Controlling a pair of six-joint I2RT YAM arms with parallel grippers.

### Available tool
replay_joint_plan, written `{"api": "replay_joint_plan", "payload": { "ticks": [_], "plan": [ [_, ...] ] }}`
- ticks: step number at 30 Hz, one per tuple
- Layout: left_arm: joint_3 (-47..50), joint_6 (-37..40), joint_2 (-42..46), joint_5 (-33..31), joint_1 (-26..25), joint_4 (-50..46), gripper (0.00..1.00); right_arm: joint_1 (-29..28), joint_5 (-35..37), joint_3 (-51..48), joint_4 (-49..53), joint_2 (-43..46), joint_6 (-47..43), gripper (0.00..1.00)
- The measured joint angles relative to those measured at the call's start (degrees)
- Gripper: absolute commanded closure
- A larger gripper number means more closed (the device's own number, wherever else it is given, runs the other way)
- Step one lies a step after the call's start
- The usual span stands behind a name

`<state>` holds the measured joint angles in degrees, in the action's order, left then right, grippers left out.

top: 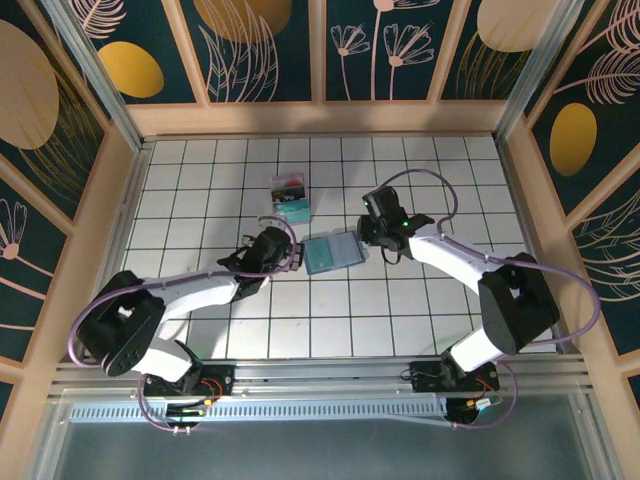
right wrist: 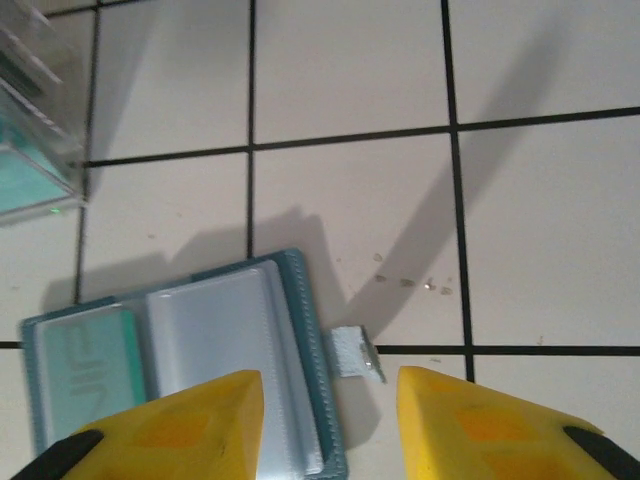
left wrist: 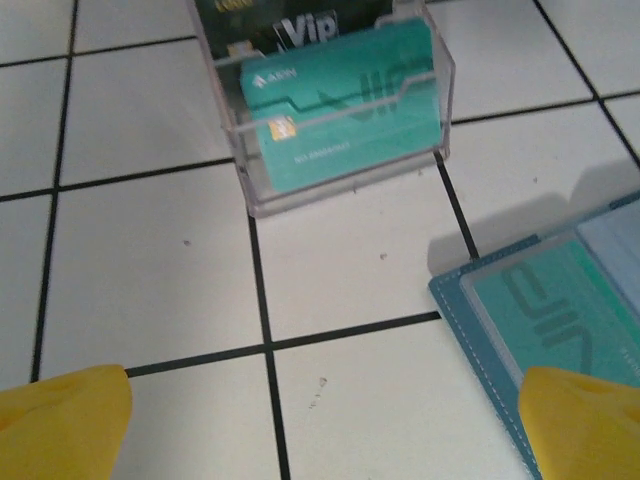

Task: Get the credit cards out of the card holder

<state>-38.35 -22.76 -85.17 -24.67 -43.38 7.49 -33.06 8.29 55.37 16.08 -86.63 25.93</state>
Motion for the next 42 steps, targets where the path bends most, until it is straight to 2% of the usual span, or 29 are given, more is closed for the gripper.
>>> {"api": "replay_joint_plan", "payload": {
  "ticks": [7, 12, 17, 30, 37, 42],
  "plan": [
    [-0.74, -0.26, -5.51, -0.26, -1.11, 0.52, 0.01, 0.13, -10.19, -0.04, -3.45, 0.5, 2.54, 0.75],
    [-1.7, -0.26, -7.93, -0.26, -1.11, 1.75, 0.01, 0.11, -17.49, -0.04, -7.43, -1.75, 4.59, 0.79],
    [-2.6, -0.26, -9.53, -0.11, -1.11, 2.99, 0.01, 0.0, -21.49, -0.04, -8.68, -6.58, 5.11, 0.8],
    [-2.6, -0.55, -11.74, -0.07, -1.11, 3.45, 0.01, -4.39, -23.02, 3.1, -8.59, -14.84, 5.09, 0.81],
    [-2.6, -0.74, -12.02, -0.07, -1.11, 3.43, 0.01, -4.76, -22.8, 3.87, -8.2, -17.18, 5.09, 0.75],
    [-2.6, -0.9, -12.02, -0.07, -1.11, 3.43, 0.01, -4.76, -22.8, 3.87, -8.13, -17.9, 5.09, 0.74]
  ]
}}
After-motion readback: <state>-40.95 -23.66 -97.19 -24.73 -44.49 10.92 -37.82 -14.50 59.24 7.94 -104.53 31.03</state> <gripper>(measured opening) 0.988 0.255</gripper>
